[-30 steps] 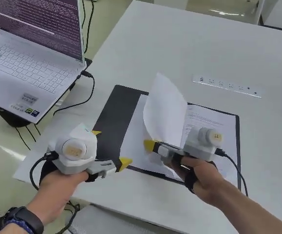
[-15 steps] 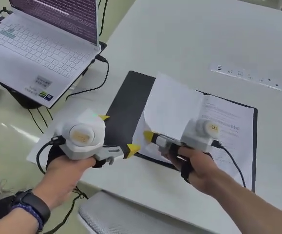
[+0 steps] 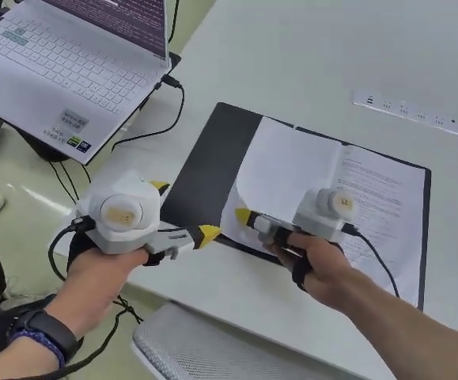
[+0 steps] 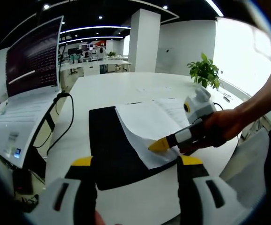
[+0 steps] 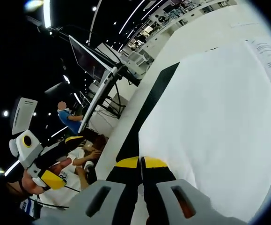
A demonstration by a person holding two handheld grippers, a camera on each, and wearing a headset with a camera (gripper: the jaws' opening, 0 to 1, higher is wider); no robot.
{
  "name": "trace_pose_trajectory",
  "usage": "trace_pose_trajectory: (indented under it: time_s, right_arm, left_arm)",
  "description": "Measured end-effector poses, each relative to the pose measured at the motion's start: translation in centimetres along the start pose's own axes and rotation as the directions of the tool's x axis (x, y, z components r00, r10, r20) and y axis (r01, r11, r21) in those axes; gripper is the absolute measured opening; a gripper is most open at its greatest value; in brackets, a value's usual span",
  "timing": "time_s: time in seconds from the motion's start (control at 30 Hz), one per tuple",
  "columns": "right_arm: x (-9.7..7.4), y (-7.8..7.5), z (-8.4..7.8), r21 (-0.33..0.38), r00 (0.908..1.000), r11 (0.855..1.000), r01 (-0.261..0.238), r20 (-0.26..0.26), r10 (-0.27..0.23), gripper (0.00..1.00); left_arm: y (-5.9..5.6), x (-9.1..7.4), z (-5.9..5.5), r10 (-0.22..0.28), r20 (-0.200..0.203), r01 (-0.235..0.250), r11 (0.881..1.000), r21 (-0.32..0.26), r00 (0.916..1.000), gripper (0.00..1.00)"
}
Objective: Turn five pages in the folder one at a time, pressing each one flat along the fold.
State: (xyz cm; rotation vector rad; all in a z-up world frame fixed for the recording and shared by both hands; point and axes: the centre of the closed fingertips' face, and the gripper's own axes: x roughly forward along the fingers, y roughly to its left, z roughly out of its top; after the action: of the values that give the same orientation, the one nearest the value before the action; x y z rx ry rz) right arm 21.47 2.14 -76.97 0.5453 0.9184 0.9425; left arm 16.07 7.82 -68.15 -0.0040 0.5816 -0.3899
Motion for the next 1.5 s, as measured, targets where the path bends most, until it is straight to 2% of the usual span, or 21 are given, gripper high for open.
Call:
trace_pose_trajectory:
  time_s: [0.17,0.33,0.57,0.7,0.83,0.97,1.07,1.13,1.23,1.3,1.5]
  right_arm:
    - [0.5,-0.6,-0.5,-0.001,0.9998,1.0,0.015,-0.015,-0.015,0.03]
    - [0.9,-0.7,-1.1,-0.002,0.9995,1.0,0.022,-0.023,-0.022,0.13]
    - [0.9,0.1,-1.0,-0.002,0.9999,1.0,0.001,-0.01,-0.001,0.23]
    - [0.8,1.2,-1.2,-0.041,0.9993,0.999,-0.036,-0.013,0.035,0.33]
    - [0.6,1.5,-1.3,-0.049,0.9987,0.998,-0.05,-0.015,0.049,0.38]
    - [-0.2,2.2,-1.3,-0.065,0.9974,0.995,-0.072,-0.01,0.072,0.42]
    - [-0.8,2.6,-1.6,-0.115,0.995,0.989,-0.096,-0.038,0.092,0.47]
    - [-1.4,2.8,-1.5,-0.151,0.9949,0.984,-0.098,-0.039,0.093,0.49]
    - [-2.5,2.5,-1.2,-0.183,0.9966,0.98,-0.081,-0.031,0.077,0.47]
    - [-3.5,1.6,-0.7,-0.22,0.9986,0.974,-0.053,-0.02,0.05,0.45]
    - [-6.2,0.3,0.2,-0.241,1.0,0.971,-0.008,0.001,0.008,0.35]
  left_arm:
    - [0.2,0.0,0.0,0.007,-0.01,-0.007,1.0,0.003,0.9999,0.7]
    - [0.2,0.1,0.0,0.006,-0.017,-0.006,1.0,0.001,0.9998,0.69]
    - [-0.1,0.2,0.2,-0.003,-0.016,0.003,1.0,0.007,0.9999,0.7]
    - [-0.2,0.4,0.1,-0.008,-0.017,0.008,1.0,0.009,0.9998,0.7]
    - [-0.4,0.6,-0.1,-0.015,-0.02,0.016,1.0,0.012,0.9997,0.69]
    - [-0.6,1.0,-0.2,-0.022,-0.023,0.023,1.0,0.013,0.9995,0.68]
    - [-0.7,1.2,0.0,-0.028,-0.016,0.028,1.0,0.009,0.9995,0.66]
    - [-0.8,1.4,0.1,-0.029,-0.016,0.03,0.999,0.012,0.9994,0.65]
    - [-1.1,1.6,0.4,-0.04,-0.018,0.041,0.999,0.022,0.999,0.64]
    - [-1.2,1.7,0.5,-0.045,-0.02,0.045,0.999,0.029,0.9988,0.63]
    - [-1.4,2.9,0.9,-0.063,-0.019,0.064,0.997,0.031,0.9978,0.56]
